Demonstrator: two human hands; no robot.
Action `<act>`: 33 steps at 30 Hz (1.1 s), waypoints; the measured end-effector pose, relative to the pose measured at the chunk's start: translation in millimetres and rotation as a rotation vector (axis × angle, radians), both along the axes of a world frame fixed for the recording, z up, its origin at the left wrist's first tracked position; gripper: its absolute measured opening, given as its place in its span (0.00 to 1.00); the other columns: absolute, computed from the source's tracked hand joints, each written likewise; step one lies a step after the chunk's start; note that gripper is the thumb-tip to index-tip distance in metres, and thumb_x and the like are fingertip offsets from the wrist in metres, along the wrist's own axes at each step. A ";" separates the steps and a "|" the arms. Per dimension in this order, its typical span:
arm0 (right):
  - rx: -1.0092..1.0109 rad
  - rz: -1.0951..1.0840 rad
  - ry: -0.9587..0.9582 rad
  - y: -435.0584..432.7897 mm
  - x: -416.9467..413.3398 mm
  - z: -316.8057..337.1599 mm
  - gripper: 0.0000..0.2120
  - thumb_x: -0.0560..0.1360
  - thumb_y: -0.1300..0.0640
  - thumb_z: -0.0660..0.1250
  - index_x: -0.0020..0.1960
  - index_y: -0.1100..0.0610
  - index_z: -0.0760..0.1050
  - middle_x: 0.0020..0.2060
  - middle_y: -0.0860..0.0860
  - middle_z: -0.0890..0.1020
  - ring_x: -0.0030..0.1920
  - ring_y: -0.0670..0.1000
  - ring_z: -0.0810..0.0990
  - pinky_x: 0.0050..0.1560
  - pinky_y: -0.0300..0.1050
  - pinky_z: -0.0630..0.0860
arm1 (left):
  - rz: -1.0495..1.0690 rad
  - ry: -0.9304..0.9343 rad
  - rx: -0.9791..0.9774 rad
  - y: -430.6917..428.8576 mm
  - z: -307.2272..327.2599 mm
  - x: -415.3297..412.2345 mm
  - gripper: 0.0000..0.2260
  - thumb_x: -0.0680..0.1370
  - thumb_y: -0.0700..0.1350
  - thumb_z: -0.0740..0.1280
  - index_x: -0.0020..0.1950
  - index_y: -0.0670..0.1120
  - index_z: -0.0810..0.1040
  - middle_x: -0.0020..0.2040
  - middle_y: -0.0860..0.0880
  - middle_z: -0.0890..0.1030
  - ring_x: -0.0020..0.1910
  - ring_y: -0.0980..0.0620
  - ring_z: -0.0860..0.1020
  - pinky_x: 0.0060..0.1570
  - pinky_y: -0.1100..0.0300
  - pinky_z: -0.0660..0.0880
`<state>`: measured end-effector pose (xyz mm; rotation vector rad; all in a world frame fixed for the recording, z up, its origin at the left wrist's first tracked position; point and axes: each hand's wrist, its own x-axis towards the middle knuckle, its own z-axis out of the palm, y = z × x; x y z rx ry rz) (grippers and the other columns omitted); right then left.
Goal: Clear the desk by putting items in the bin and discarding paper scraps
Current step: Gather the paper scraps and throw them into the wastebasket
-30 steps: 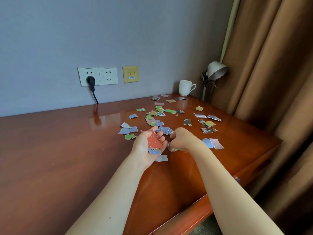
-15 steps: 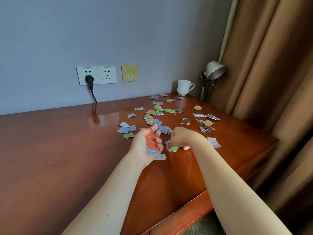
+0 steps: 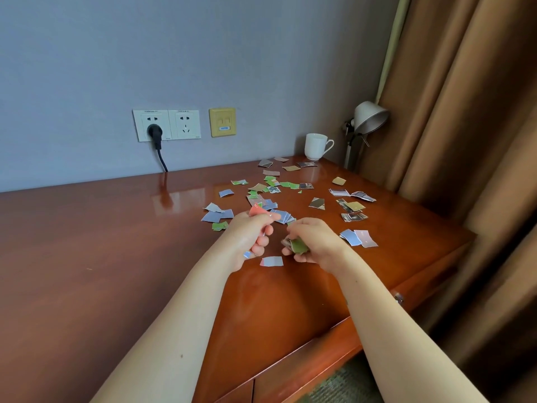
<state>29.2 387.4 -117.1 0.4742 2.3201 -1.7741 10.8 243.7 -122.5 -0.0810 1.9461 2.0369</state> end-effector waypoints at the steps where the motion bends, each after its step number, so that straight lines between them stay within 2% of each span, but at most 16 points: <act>1: -0.018 0.015 -0.021 -1.4 3.1 0.2 0.10 0.78 0.64 0.60 0.57 0.57 0.75 0.41 0.56 0.79 0.32 0.49 0.79 0.30 0.38 0.74 | 0.011 0.029 -0.076 -0.7 0.4 -0.5 0.11 0.78 0.45 0.65 0.58 0.43 0.79 0.35 0.48 0.72 0.26 0.56 0.66 0.24 0.65 0.62; 4: 0.138 0.110 -0.041 -6.6 8.3 -3.2 0.10 0.77 0.62 0.61 0.55 0.59 0.79 0.37 0.54 0.76 0.26 0.48 0.68 0.24 0.36 0.64 | 0.008 0.147 -0.358 -2.4 -3.4 -2.9 0.11 0.78 0.48 0.66 0.58 0.46 0.78 0.38 0.48 0.74 0.31 0.55 0.69 0.27 0.64 0.65; 6: 0.288 0.182 -0.027 -10.9 9.3 -4.6 0.08 0.77 0.58 0.65 0.52 0.57 0.80 0.37 0.53 0.75 0.29 0.48 0.67 0.25 0.37 0.63 | -0.015 0.235 -0.505 -5.7 -8.2 -4.9 0.11 0.78 0.48 0.65 0.58 0.46 0.78 0.43 0.47 0.78 0.38 0.53 0.75 0.33 0.62 0.71; 8: 0.439 0.275 0.011 -13.1 9.1 -3.5 0.06 0.75 0.54 0.70 0.50 0.53 0.81 0.42 0.51 0.77 0.37 0.48 0.72 0.31 0.37 0.69 | -0.033 0.311 -0.633 -10.6 -12.7 -8.7 0.11 0.77 0.48 0.65 0.57 0.45 0.79 0.49 0.45 0.80 0.47 0.50 0.79 0.41 0.58 0.75; 9: 0.507 0.329 0.029 -13.6 8.5 -2.6 0.07 0.73 0.52 0.73 0.50 0.52 0.81 0.44 0.49 0.78 0.41 0.48 0.74 0.36 0.38 0.73 | -0.039 0.337 -0.703 -13.7 -14.1 -10.7 0.12 0.76 0.48 0.66 0.57 0.44 0.79 0.49 0.45 0.80 0.48 0.49 0.79 0.39 0.58 0.74; 11: 0.620 0.399 0.044 -14.7 6.8 0.0 0.10 0.72 0.54 0.74 0.52 0.52 0.81 0.48 0.49 0.79 0.49 0.49 0.76 0.47 0.41 0.77 | -0.052 0.351 -0.851 -20.7 -14.7 -13.3 0.13 0.74 0.47 0.67 0.56 0.45 0.78 0.47 0.47 0.78 0.48 0.50 0.78 0.35 0.59 0.73; 13: 0.708 0.430 0.044 -17.6 4.8 2.8 0.09 0.72 0.56 0.74 0.53 0.54 0.81 0.50 0.50 0.81 0.53 0.51 0.78 0.54 0.45 0.78 | -0.075 0.336 -0.947 -26.5 -15.5 -15.5 0.10 0.71 0.45 0.69 0.50 0.45 0.79 0.44 0.45 0.77 0.44 0.49 0.77 0.34 0.57 0.74; 15: 0.771 0.458 0.026 -21.4 3.2 5.2 0.12 0.73 0.56 0.73 0.56 0.56 0.82 0.53 0.52 0.81 0.55 0.53 0.78 0.57 0.47 0.78 | -0.094 0.326 -0.989 -28.7 -16.0 -14.9 0.05 0.69 0.43 0.70 0.43 0.44 0.78 0.40 0.44 0.76 0.40 0.48 0.77 0.31 0.59 0.70; 16: 0.790 0.469 0.012 -23.3 2.6 6.0 0.14 0.73 0.56 0.72 0.59 0.57 0.81 0.54 0.53 0.81 0.55 0.53 0.78 0.57 0.48 0.78 | -0.093 0.323 -1.000 -28.7 -16.2 -14.2 0.05 0.70 0.44 0.70 0.42 0.45 0.77 0.39 0.45 0.76 0.39 0.48 0.76 0.31 0.60 0.69; 18: 0.806 0.480 0.005 -24.6 2.2 6.4 0.16 0.73 0.56 0.72 0.60 0.58 0.80 0.55 0.53 0.81 0.56 0.54 0.78 0.57 0.48 0.78 | -0.082 0.316 -1.029 -28.0 -15.8 -12.2 0.07 0.72 0.47 0.71 0.47 0.47 0.77 0.43 0.47 0.78 0.40 0.50 0.77 0.32 0.60 0.68; 22: 0.771 0.442 0.083 -22.1 1.5 1.8 0.12 0.72 0.57 0.73 0.55 0.55 0.81 0.52 0.51 0.81 0.53 0.51 0.78 0.55 0.45 0.78 | -0.080 0.298 -1.141 -29.0 -13.6 -10.6 0.11 0.73 0.52 0.70 0.49 0.47 0.75 0.38 0.49 0.74 0.38 0.51 0.76 0.30 0.61 0.67; 29: 0.760 0.378 0.117 -28.6 -4.5 -3.1 0.09 0.74 0.57 0.72 0.53 0.57 0.82 0.51 0.53 0.82 0.52 0.52 0.80 0.52 0.43 0.78 | -0.081 0.298 -1.200 -32.6 -11.3 -8.2 0.12 0.74 0.54 0.70 0.41 0.47 0.74 0.35 0.49 0.73 0.34 0.53 0.74 0.29 0.62 0.66; 31: 0.799 0.395 0.072 -30.8 -8.6 -2.4 0.13 0.74 0.56 0.71 0.57 0.58 0.81 0.53 0.54 0.82 0.54 0.53 0.79 0.51 0.43 0.78 | -0.088 0.287 -1.188 -34.4 -10.6 -7.8 0.12 0.74 0.54 0.70 0.42 0.47 0.75 0.35 0.49 0.73 0.35 0.53 0.74 0.29 0.62 0.66; 33: 0.820 0.401 0.037 -31.6 -12.6 -3.0 0.17 0.74 0.55 0.72 0.61 0.58 0.78 0.55 0.54 0.80 0.55 0.54 0.79 0.53 0.44 0.78 | -0.087 0.286 -1.169 -35.0 -11.0 -7.9 0.13 0.73 0.54 0.71 0.48 0.46 0.76 0.37 0.49 0.74 0.37 0.52 0.75 0.29 0.62 0.66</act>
